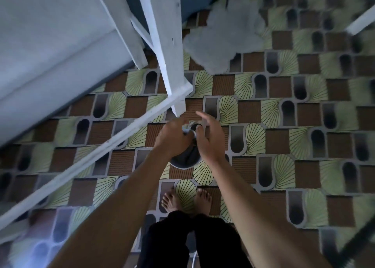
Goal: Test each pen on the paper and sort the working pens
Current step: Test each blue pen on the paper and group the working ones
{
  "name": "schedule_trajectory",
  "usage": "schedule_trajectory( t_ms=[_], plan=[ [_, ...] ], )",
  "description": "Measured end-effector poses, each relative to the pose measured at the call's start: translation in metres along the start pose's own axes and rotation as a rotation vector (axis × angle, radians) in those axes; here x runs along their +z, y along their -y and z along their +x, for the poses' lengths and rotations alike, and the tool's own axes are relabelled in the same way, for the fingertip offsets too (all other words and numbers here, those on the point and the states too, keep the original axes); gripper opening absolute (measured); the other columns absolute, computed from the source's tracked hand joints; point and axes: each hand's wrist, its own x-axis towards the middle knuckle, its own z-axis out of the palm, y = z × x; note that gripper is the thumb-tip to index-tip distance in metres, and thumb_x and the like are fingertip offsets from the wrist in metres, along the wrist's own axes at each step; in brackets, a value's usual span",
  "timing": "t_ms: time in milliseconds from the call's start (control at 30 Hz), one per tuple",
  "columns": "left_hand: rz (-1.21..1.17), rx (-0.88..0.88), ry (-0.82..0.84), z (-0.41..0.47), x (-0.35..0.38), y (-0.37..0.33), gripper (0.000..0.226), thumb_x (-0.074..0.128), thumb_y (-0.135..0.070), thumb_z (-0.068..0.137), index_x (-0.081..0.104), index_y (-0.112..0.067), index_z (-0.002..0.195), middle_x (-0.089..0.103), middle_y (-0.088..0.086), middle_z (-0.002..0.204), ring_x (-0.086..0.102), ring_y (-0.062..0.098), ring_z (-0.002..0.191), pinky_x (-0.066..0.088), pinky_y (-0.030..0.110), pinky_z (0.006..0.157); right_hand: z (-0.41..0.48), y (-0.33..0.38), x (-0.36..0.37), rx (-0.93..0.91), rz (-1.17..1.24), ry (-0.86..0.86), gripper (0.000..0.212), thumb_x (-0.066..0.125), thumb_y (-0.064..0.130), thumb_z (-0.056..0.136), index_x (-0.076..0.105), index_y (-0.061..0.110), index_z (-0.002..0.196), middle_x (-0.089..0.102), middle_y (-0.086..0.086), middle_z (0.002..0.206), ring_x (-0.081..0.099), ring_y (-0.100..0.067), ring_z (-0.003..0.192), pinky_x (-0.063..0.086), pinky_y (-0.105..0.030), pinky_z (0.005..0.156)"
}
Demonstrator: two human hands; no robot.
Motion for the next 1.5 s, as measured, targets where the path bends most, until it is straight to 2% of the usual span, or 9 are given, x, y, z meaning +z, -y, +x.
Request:
schedule_trajectory(
  t_ms=[133, 233, 367, 433, 700, 933, 1133, 1300, 1500],
  plan=[
    [-0.046, 0.020, -0.126, -0.047, -0.090, -0.053, 0.041, 0.066, -0.030, 0.091, 0.061, -0.016, 0.130, 0.065, 0.004, 0.126, 0.063, 0.025, 0.113, 0.044, 0.027, 0.083, 0.003, 0.105, -0.035, -0.069, 0.079, 0.000, 0.040, 0.048, 0.020, 0.092, 0.060, 0.011, 0.129, 0.064, 0.008, 0.116, 0.057, 0.000, 0.107, 0.044, -0.022, 0.099],
    [-0.053, 0.077, -0.234, -0.083, -0.159, -0.084, 0.040, 0.067, -0.023, 0.092, 0.061, -0.012, 0.130, 0.065, 0.007, 0.127, 0.063, 0.026, 0.114, 0.040, 0.021, 0.084, 0.007, 0.183, -0.055, -0.130, 0.123, 0.010, 0.042, 0.045, 0.029, 0.092, 0.060, 0.017, 0.129, 0.066, 0.003, 0.111, 0.060, -0.013, 0.092, 0.052, -0.038, 0.087],
    [-0.071, 0.097, -0.349, -0.123, -0.244, -0.108, 0.037, 0.065, -0.019, 0.091, 0.063, -0.013, 0.127, 0.066, 0.006, 0.126, 0.063, 0.024, 0.111, 0.036, 0.020, 0.082, 0.015, 0.288, -0.072, -0.200, 0.163, 0.103, 0.041, 0.048, 0.022, 0.090, 0.061, 0.020, 0.129, 0.061, 0.012, 0.125, 0.054, 0.004, 0.114, 0.044, -0.028, 0.105],
    [-0.067, 0.111, -0.425, -0.141, -0.284, -0.112, 0.035, 0.064, -0.020, 0.090, 0.064, -0.015, 0.125, 0.067, 0.003, 0.123, 0.063, 0.021, 0.111, 0.041, 0.026, 0.086, 0.019, 0.336, -0.069, -0.253, 0.177, 0.139, 0.043, 0.048, 0.021, 0.089, 0.062, 0.019, 0.130, 0.061, 0.008, 0.131, 0.052, -0.003, 0.123, 0.043, -0.030, 0.107],
    [-0.161, 0.078, -0.684, -0.195, -0.414, -0.066, 0.032, 0.065, -0.019, 0.091, 0.066, -0.017, 0.124, 0.067, -0.001, 0.122, 0.060, 0.016, 0.111, 0.049, 0.033, 0.095, 0.028, 0.467, 0.008, -0.436, 0.154, 0.405, 0.041, 0.049, 0.029, 0.087, 0.062, 0.022, 0.125, 0.063, 0.011, 0.128, 0.055, -0.007, 0.119, 0.045, -0.029, 0.101],
    [-0.051, -0.057, -0.700, -0.214, -0.496, 0.061, 0.027, 0.065, -0.021, 0.092, 0.069, -0.021, 0.119, 0.065, 0.002, 0.123, 0.055, 0.023, 0.118, 0.037, 0.030, 0.095, 0.016, 0.528, 0.134, -0.457, 0.073, 0.574, 0.044, 0.052, 0.027, 0.083, 0.062, 0.021, 0.126, 0.062, 0.009, 0.129, 0.051, -0.004, 0.119, 0.038, -0.021, 0.099],
    [0.112, -0.237, -0.719, -0.219, -0.533, 0.182, 0.035, 0.060, -0.035, 0.095, 0.062, -0.021, 0.128, 0.054, 0.003, 0.141, 0.039, 0.031, 0.137, 0.033, 0.045, 0.110, 0.016, 0.537, 0.236, -0.591, -0.213, 0.432, 0.050, 0.048, 0.022, 0.074, 0.068, 0.014, 0.118, 0.069, -0.004, 0.120, 0.057, -0.025, 0.120, 0.035, -0.043, 0.109],
    [0.166, -0.361, -0.666, -0.220, -0.531, 0.233, 0.050, 0.042, -0.045, 0.102, 0.041, -0.026, 0.148, 0.031, -0.001, 0.160, 0.016, 0.025, 0.149, 0.014, 0.043, 0.120, 0.019, 0.523, 0.257, -0.631, -0.512, 0.255, 0.050, 0.035, 0.020, 0.075, 0.066, 0.014, 0.115, 0.064, -0.002, 0.126, 0.043, -0.033, 0.137, 0.008, -0.067, 0.113],
    [0.207, -0.322, -0.706, -0.218, -0.530, 0.240, 0.049, 0.042, -0.046, 0.101, 0.043, -0.025, 0.145, 0.036, -0.002, 0.157, 0.025, 0.023, 0.146, 0.015, 0.041, 0.118, 0.026, 0.520, 0.257, -0.563, -0.564, 0.288, 0.052, 0.037, 0.014, 0.075, 0.063, 0.009, 0.120, 0.059, -0.007, 0.133, 0.043, -0.034, 0.136, 0.015, -0.061, 0.116]
  ],
)
